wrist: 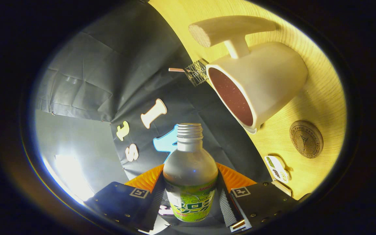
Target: Take the bottle from table, then pour the juice into the cup, finally place the bottle on the coaster
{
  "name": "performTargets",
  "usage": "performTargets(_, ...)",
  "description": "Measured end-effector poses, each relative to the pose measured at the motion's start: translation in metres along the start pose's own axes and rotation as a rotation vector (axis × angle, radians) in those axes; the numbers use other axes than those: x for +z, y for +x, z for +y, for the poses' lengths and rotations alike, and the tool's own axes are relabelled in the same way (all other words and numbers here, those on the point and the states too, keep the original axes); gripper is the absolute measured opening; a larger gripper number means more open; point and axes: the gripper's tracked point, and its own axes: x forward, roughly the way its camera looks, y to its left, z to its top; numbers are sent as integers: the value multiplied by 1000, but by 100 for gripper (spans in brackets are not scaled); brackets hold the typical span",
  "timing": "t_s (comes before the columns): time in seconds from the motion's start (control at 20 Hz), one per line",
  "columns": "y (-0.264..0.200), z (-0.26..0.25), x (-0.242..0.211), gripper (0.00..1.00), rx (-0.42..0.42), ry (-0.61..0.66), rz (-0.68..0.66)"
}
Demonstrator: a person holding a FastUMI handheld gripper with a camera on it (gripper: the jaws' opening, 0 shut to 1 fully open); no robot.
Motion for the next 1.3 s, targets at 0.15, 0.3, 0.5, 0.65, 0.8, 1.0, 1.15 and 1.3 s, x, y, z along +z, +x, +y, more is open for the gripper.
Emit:
performTargets(0.15,-1,0,0,77,0,-6,-7)
performTargets(0.3,-2,0,-5,77,1,-8,5)
performTargets(0.5,0,-8,-8,77,-15,-23,19)
performTargets(0.65,0,-7,-5,77,-19,-32,19)
performTargets(0.8,-2,-11,-5,77,-23,-70,29)
performTargets(1.0,-5,-20,2,77,-56,-153,48)
performTargets(1.15,-8,-26,4,77,-67,-210,59)
performTargets(1.3,-8,-22,2,77,-44,-207,69)
